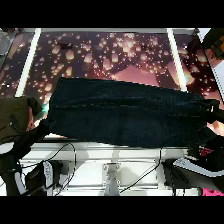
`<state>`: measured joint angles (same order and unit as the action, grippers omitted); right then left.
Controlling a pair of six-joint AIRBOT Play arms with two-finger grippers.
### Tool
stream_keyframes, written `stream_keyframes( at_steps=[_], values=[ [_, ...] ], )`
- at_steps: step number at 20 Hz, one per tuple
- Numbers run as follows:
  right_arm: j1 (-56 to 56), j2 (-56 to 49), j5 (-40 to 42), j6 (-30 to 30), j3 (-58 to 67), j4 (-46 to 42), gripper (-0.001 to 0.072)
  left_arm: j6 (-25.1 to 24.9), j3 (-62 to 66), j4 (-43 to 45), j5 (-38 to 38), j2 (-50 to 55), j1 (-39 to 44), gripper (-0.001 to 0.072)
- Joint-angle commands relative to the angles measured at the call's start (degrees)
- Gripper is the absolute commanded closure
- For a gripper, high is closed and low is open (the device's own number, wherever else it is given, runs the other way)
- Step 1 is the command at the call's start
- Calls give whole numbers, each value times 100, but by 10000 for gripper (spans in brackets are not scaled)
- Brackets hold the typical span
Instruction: Fold the clothes and pants, and hang the long-sleeved shirts on hangers.
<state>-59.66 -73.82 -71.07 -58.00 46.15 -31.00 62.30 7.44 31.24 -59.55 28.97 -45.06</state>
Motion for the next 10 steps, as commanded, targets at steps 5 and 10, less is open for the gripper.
stream_keyframes(
  at_steps=[5,10],
  values=[
    [173,0,345,-133,-44,57,24,2151,-284,807,-367,-74,-675,154],
    [503,0,562,-133,-44,57,24,2732,-162,1217,-741,-74,-730,172]
  ],
)
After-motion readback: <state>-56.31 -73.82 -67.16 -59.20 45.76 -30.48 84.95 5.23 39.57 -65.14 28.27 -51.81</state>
